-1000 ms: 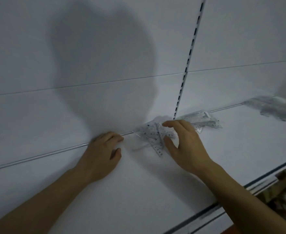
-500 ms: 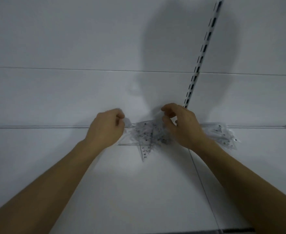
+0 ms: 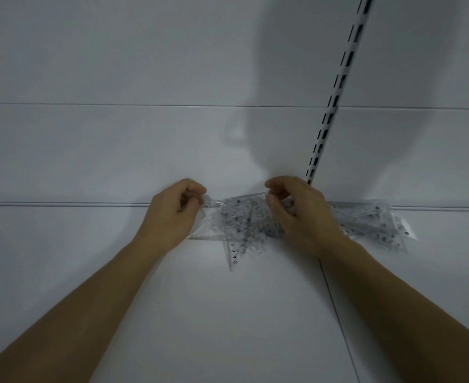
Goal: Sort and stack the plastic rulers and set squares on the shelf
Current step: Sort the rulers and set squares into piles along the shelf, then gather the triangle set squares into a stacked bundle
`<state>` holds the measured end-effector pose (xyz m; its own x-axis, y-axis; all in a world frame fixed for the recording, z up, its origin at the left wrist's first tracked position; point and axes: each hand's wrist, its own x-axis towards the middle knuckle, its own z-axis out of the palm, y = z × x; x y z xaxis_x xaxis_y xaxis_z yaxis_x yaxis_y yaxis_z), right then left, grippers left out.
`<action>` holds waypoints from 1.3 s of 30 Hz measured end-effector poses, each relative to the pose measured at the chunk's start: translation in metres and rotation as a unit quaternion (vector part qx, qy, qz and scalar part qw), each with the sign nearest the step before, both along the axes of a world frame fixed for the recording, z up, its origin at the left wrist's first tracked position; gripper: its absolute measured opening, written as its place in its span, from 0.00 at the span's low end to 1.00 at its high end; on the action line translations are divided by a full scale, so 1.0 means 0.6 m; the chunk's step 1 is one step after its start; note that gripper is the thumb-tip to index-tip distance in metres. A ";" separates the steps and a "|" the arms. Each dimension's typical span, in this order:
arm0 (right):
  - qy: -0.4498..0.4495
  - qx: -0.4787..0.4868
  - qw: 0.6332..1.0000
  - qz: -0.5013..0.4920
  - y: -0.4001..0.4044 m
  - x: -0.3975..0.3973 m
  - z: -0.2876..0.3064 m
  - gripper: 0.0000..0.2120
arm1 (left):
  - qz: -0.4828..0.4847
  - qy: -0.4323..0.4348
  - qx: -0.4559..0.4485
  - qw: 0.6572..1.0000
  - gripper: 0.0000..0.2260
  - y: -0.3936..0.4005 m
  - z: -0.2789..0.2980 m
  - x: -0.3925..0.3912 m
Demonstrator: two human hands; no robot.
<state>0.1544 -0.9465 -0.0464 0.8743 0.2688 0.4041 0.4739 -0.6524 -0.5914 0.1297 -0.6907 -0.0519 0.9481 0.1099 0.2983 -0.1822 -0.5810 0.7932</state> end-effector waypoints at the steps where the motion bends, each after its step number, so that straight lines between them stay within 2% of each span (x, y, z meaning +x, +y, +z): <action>1: -0.002 -0.006 1.000 -0.002 0.000 0.001 0.000 0.13 | 0.000 -0.001 -0.001 1.000 0.13 0.001 -0.001 0.000; 9: -0.012 -0.048 0.999 -0.013 0.009 -0.002 -0.001 0.16 | -0.022 -0.009 0.017 1.000 0.08 0.007 -0.004 -0.001; 13: -0.007 -0.075 0.997 -0.013 0.012 -0.007 0.001 0.21 | -0.024 -0.008 0.038 0.999 0.03 0.004 -0.003 -0.001; 14: -0.002 -0.076 0.997 -0.013 0.013 -0.009 0.000 0.23 | -0.020 -0.004 0.042 0.999 0.03 0.004 -0.004 -0.001; 19: 0.005 -0.080 0.997 -0.014 0.019 -0.014 0.003 0.30 | -0.009 0.010 0.089 0.996 0.18 0.004 -0.005 -0.002; 21: 0.004 -0.085 0.996 -0.014 0.020 -0.016 0.003 0.30 | -0.005 0.021 0.115 0.993 0.18 -0.001 -0.004 -0.002; 24: 0.012 -0.088 0.996 -0.012 0.023 -0.020 0.003 0.32 | -0.006 0.016 0.119 0.993 0.12 -0.003 -0.004 -0.002; 28: 0.028 -0.095 0.995 -0.011 0.023 -0.022 0.008 0.34 | -0.019 0.007 0.067 0.998 0.05 0.001 -0.004 0.000; 33: 0.010 -0.090 0.996 -0.015 0.025 -0.023 0.007 0.31 | -0.019 -0.019 -0.031 0.999 0.08 -0.002 0.011 0.002; 35: -0.010 -0.050 0.999 -0.013 0.029 -0.026 0.008 0.30 | -0.029 -0.033 -0.099 0.994 0.07 -0.007 0.021 -0.003; 37: -0.006 0.031 1.000 -0.005 0.034 -0.030 0.010 0.28 | -0.045 -0.041 -0.144 0.988 0.07 -0.012 0.026 -0.009; 39: 0.001 0.119 0.993 0.005 0.038 -0.034 0.014 0.20 | -0.067 -0.042 -0.181 0.980 0.07 -0.021 0.029 -0.016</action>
<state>0.1342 -0.9240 -0.0378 0.8732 0.1736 0.4553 0.4777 -0.4893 -0.7296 0.1203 -0.7033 -0.0342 0.9352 0.0991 0.3399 -0.3106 -0.2310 0.9220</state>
